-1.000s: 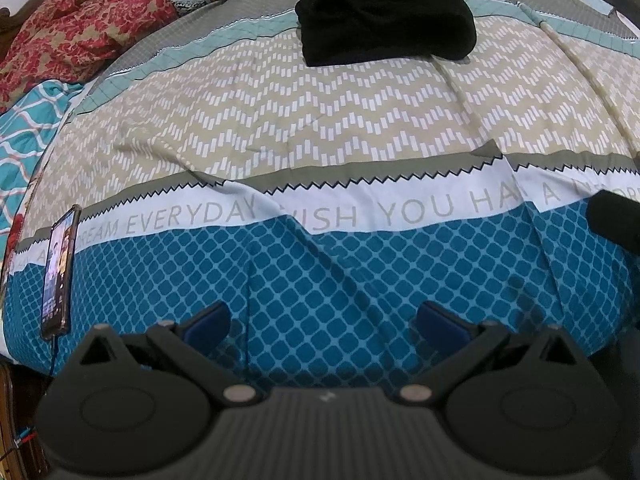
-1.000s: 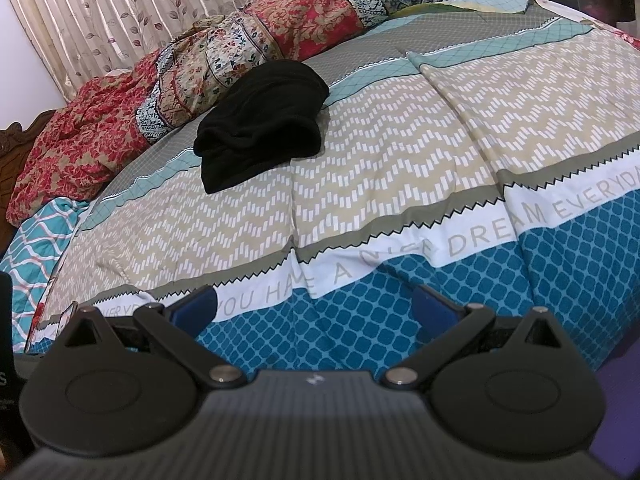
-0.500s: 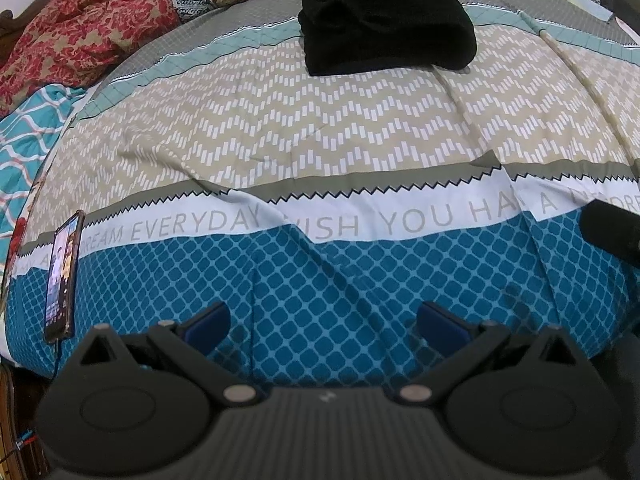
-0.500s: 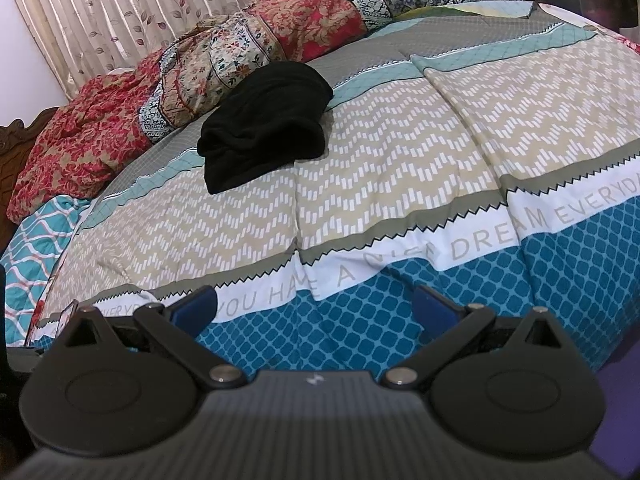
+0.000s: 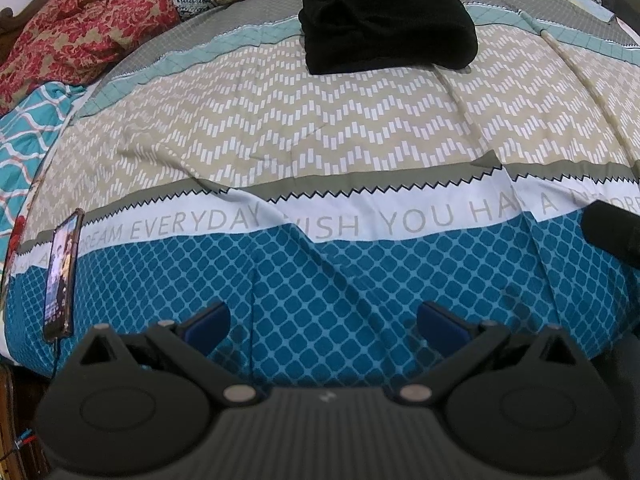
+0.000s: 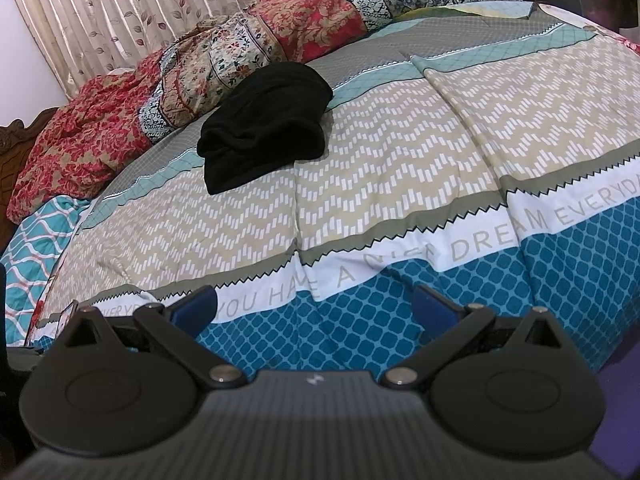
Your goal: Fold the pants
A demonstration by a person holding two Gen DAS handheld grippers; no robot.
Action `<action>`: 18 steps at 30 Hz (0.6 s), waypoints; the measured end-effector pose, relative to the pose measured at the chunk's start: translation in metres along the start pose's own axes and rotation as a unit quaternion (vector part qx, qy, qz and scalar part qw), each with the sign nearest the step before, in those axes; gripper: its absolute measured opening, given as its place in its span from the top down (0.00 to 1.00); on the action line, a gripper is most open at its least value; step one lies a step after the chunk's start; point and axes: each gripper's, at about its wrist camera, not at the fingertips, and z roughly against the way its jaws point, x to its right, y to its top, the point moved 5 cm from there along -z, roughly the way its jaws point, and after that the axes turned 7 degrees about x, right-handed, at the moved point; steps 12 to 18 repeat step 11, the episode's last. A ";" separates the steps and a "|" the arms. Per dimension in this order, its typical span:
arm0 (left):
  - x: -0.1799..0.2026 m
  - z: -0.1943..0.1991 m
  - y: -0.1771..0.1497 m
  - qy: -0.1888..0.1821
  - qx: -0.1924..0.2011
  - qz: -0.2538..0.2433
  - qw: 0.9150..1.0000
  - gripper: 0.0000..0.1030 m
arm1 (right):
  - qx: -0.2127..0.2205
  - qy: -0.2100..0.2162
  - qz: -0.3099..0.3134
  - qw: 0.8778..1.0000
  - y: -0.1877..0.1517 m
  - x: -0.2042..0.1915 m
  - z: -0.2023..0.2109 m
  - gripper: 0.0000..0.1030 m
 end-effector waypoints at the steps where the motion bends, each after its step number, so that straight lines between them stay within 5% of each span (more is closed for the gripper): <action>1: 0.000 -0.001 0.000 -0.002 -0.003 0.002 1.000 0.00 | 0.000 0.000 0.000 1.000 0.000 0.000 0.000 0.00; 18: 0.004 0.001 -0.002 -0.014 0.004 -0.001 1.000 0.00 | 0.001 0.001 0.002 1.000 0.001 0.000 0.000 0.00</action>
